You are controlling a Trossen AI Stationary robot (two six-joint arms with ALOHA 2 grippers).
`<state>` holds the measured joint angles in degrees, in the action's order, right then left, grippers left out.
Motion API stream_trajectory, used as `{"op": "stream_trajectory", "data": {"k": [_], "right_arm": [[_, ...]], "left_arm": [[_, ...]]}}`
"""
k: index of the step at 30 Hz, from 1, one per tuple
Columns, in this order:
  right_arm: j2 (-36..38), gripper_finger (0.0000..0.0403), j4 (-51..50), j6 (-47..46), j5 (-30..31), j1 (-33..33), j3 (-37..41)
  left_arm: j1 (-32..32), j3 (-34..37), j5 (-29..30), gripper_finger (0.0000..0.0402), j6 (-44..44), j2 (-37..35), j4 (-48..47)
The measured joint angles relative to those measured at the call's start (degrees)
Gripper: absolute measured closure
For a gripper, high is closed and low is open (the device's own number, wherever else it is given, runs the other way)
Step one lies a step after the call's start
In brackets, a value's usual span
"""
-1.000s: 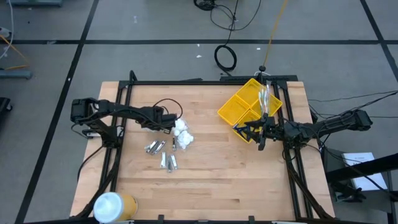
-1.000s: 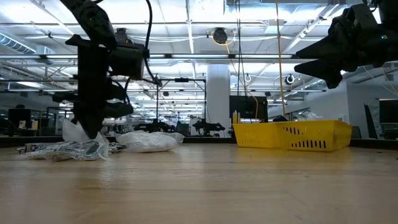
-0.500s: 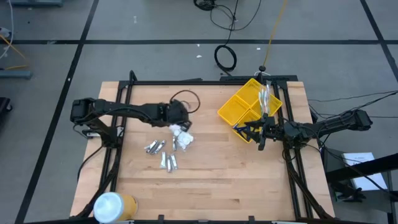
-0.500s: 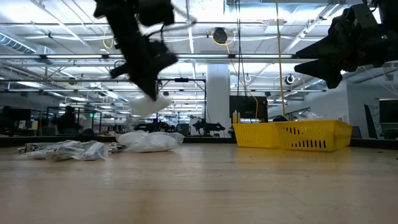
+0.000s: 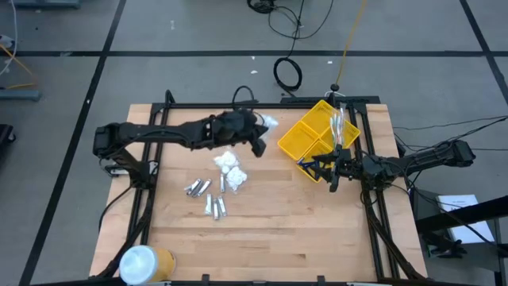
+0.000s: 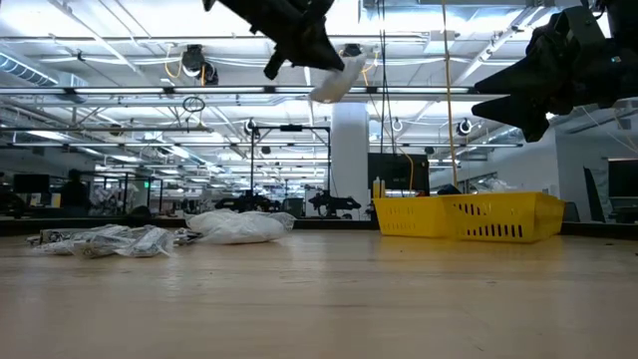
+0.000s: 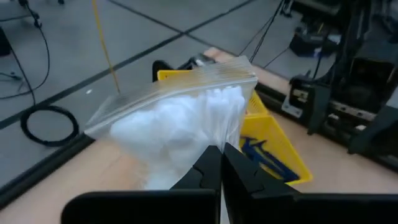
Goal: Pick & Place Travel size toiletries
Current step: Put the cotton pack into the top left yellow bin
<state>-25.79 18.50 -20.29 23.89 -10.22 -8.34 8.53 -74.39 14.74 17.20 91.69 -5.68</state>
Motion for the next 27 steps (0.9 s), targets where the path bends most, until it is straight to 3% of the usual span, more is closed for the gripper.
{"op": "stream_trajectory", "data": {"k": [6,12,20,27], "right_arm": [[-0.13,0.0193,0.15,0.04,0.00,0.02,0.00],[-0.26,0.0193,0.49,1.07,0.00,0.07,0.00],[-0.15,0.0193,0.94,1.99,-0.08,0.09,0.00],[-0.17,0.0193,1.01,2.10,-0.06,0.09,0.00]], "left_arm": [[0.74,-5.60,-4.49,0.0402,-2.18,7.10,-0.34],[0.88,-8.74,-4.87,0.0402,-2.09,15.57,-0.34],[1.14,-13.34,-11.74,0.0401,-2.17,23.46,6.51],[1.36,-13.47,-11.92,0.0401,-4.93,26.60,13.28]]}}
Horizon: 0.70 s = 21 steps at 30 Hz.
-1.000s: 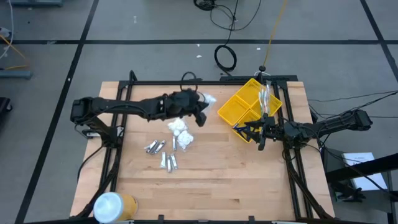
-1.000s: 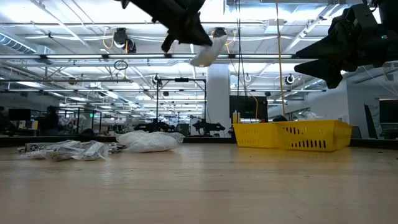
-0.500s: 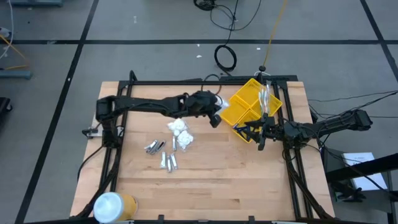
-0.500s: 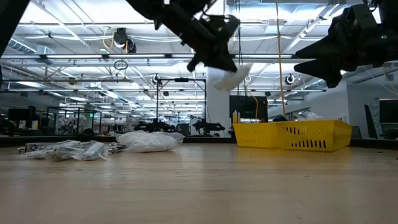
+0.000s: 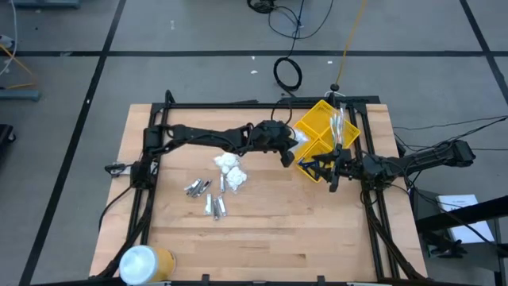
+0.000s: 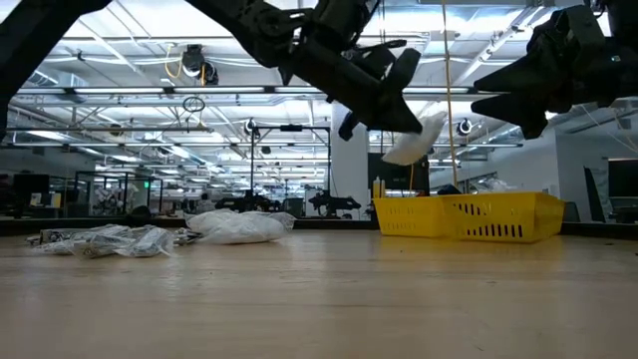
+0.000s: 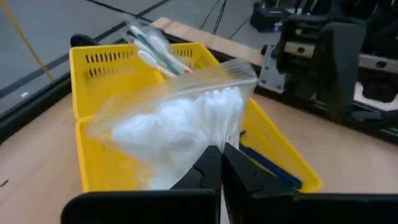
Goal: Pick & Place Travel size toiletries
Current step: Put the cotton pack into the top left yellow bin
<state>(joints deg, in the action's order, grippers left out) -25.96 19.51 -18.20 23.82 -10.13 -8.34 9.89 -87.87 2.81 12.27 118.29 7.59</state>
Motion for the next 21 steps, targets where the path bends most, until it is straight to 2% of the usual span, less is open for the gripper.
{"op": "stream_trajectory", "data": {"k": [5,11,13,16,21], "right_arm": [[0.07,0.0193,3.96,1.54,-0.10,-0.06,0.00],[-0.47,0.0193,3.69,2.84,0.31,-0.43,0.00],[-1.39,0.0193,3.73,2.65,2.99,-0.25,0.00],[-2.46,0.0193,4.90,2.48,7.20,0.11,0.00],[-3.65,0.0193,9.42,2.81,7.64,0.07,0.00]], "left_arm": [[1.98,-0.03,-0.34,0.0401,0.80,-0.18,5.67],[2.47,-0.03,-7.69,0.0401,2.60,-0.16,6.21],[1.07,-0.03,-8.02,0.0401,0.14,-0.16,6.15],[-1.63,-0.03,-6.83,0.0401,-5.63,-0.16,6.18],[-5.01,-0.03,0.20,0.0401,-10.95,-0.16,6.19]]}}
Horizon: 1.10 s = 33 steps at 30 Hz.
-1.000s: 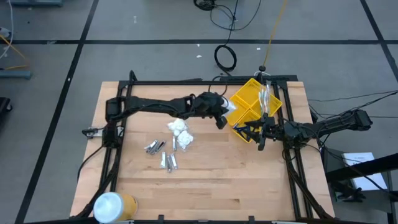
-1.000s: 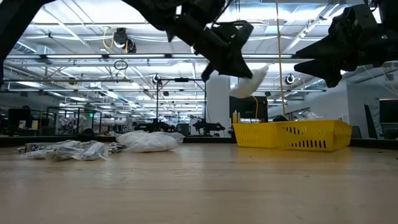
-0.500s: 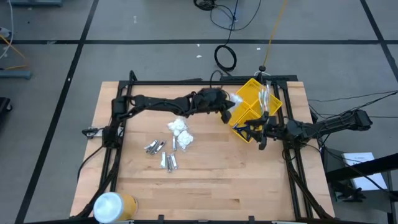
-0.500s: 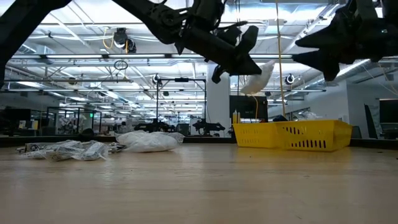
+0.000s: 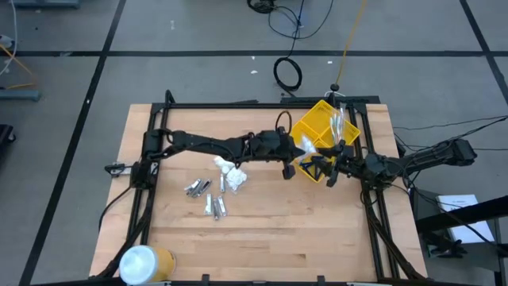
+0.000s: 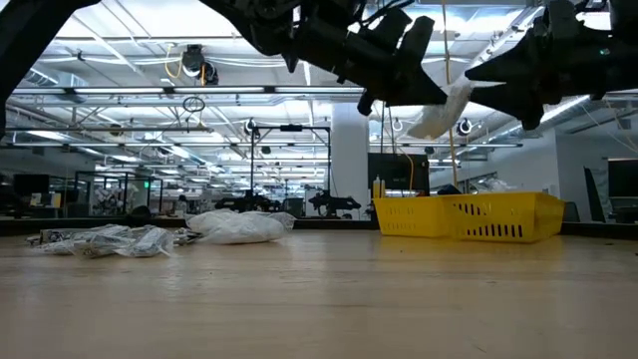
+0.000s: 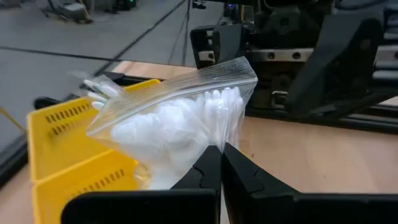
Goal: Pick & Place Travel size toiletries
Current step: Put the cotton pack into the top left yellow bin
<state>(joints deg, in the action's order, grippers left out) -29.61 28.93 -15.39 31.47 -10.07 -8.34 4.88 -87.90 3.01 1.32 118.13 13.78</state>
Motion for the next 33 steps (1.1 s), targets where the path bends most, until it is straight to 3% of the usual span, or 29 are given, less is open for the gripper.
{"op": "stream_trajectory", "data": {"k": [8,11,17,22,25,33], "right_arm": [[-3.73,0.0212,4.20,-0.60,0.47,0.00,0.00],[-5.22,0.0255,5.03,-1.04,1.78,0.45,0.00],[-7.70,0.0383,5.86,-0.43,2.57,1.86,0.00],[-8.30,0.0389,7.63,0.86,2.64,1.86,0.00],[-8.30,0.0397,7.72,1.62,4.42,1.95,0.00],[-8.20,0.0399,11.91,11.73,13.44,6.35,-0.01]], "left_arm": [[-0.93,0.02,0.52,0.0401,-0.99,0.00,0.02],[-1.13,0.02,0.54,0.0401,-0.85,0.00,-0.04],[-2.46,0.04,1.08,0.0401,-1.15,0.00,-0.13],[-4.55,0.04,1.16,0.0392,-5.42,0.00,-0.17],[-6.44,0.07,0.12,0.0349,-7.13,-0.62,-0.40],[-9.47,0.07,0.55,0.0178,-6.77,-4.57,-3.00]]}}
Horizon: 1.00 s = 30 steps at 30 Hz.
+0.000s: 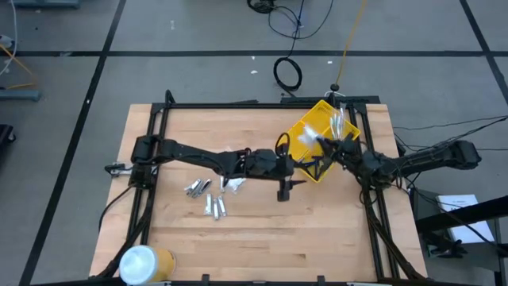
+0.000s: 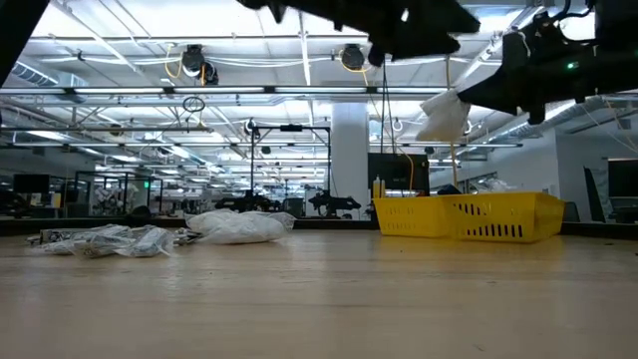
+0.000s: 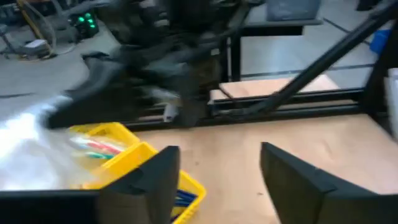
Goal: Pick & Place Travel size toiletries
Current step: Put the cotton pack into the top left yellow bin
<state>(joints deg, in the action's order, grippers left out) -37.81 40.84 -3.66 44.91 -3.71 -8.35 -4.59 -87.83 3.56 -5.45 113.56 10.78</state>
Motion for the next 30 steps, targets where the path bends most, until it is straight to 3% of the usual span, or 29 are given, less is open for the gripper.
{"op": "stream_trajectory", "data": {"k": [4,7,12,18,25,30], "right_arm": [[0.02,0.0400,0.87,8.76,7.24,5.59,-0.06],[-0.54,0.0401,-2.36,9.49,8.45,11.42,-0.06],[-4.74,0.0402,-5.95,4.61,1.05,23.04,-0.06],[-12.35,0.0401,-4.02,-0.48,-11.69,35.20,-0.04],[-20.39,0.0380,4.13,-1.48,-20.13,41.90,-0.04],[-23.10,0.0329,6.36,-1.27,-25.73,43.77,-0.04]], "left_arm": [[-1.31,0.00,0.60,0.0124,1.94,-2.32,-6.42],[-1.38,0.00,3.88,0.0101,4.49,-2.33,-10.31],[-0.54,0.00,7.78,0.0084,6.87,-1.21,-13.68],[0.57,0.05,8.19,0.0086,9.00,-1.11,-14.69],[0.78,0.04,8.78,0.0099,8.97,-1.09,-15.50],[0.82,0.04,8.96,0.0102,8.78,-1.07,-15.44]]}}
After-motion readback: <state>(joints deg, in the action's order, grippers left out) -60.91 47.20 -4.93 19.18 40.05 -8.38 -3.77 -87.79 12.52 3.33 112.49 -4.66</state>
